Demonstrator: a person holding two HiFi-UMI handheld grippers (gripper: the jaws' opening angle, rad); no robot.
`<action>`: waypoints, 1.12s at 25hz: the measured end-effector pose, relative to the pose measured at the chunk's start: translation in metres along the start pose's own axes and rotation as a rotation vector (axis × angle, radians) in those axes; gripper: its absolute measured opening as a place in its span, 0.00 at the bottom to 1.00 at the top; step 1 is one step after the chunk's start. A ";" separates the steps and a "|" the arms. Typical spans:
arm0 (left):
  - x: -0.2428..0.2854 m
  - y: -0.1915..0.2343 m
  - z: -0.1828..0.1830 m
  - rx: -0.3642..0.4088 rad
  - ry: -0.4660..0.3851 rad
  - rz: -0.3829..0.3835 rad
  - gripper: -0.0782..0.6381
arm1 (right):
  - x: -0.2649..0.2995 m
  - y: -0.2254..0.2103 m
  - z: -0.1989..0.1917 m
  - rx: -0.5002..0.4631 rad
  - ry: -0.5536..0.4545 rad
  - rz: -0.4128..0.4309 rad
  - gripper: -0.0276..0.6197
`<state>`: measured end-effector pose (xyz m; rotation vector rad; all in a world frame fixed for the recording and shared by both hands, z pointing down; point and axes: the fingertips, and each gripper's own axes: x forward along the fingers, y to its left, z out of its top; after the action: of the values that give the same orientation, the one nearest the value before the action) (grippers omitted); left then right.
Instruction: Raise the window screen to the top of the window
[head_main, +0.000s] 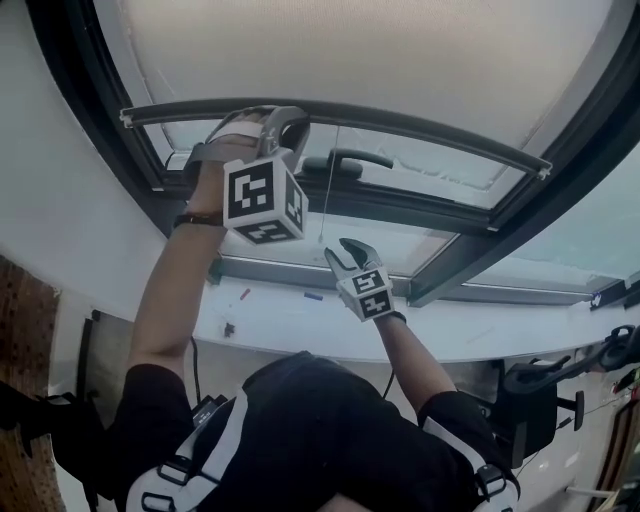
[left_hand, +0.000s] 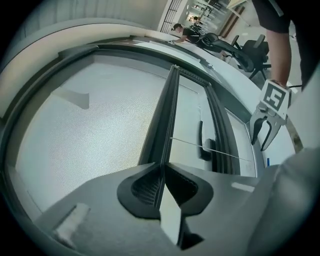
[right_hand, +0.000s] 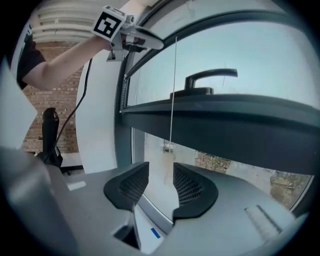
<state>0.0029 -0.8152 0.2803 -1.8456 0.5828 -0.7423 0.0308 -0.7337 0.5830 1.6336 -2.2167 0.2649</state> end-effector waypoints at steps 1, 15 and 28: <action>0.000 0.000 0.000 -0.005 -0.008 0.001 0.15 | 0.010 0.001 -0.005 0.004 0.016 0.006 0.29; 0.001 -0.002 -0.001 -0.046 -0.068 -0.001 0.16 | 0.085 -0.011 -0.033 -0.038 0.128 -0.042 0.10; -0.011 0.040 0.010 -0.059 -0.133 0.082 0.18 | 0.039 0.035 0.004 -0.323 0.090 0.053 0.09</action>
<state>0.0004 -0.8155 0.2378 -1.8971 0.5956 -0.5492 -0.0133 -0.7585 0.5976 1.3651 -2.1079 -0.0082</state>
